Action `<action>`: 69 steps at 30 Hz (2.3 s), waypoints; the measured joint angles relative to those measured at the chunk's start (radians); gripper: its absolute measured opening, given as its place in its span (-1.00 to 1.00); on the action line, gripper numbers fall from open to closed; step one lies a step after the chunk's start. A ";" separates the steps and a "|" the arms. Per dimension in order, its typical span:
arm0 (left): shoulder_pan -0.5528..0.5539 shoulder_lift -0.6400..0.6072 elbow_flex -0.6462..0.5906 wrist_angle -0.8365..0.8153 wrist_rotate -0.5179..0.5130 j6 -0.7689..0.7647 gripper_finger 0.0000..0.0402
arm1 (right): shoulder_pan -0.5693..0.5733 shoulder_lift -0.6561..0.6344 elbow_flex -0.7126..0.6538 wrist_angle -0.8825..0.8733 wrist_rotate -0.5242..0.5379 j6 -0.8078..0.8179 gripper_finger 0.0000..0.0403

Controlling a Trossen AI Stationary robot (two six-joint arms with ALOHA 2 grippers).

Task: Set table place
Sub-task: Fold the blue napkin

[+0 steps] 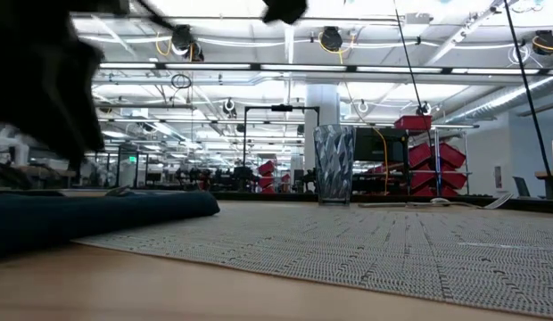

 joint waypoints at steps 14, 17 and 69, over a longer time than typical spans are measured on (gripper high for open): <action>0.095 0.000 -0.115 0.126 0.117 0.094 -0.15 | 0.160 -0.257 -1.051 1.022 0.075 0.435 0.07; 0.120 0.000 -0.115 0.125 0.131 0.125 -0.15 | 0.198 -0.226 -1.150 1.317 0.083 0.528 0.07; 0.318 0.000 -0.117 -0.179 0.291 0.026 -0.15 | 0.435 -0.008 -1.166 1.239 0.408 0.687 0.07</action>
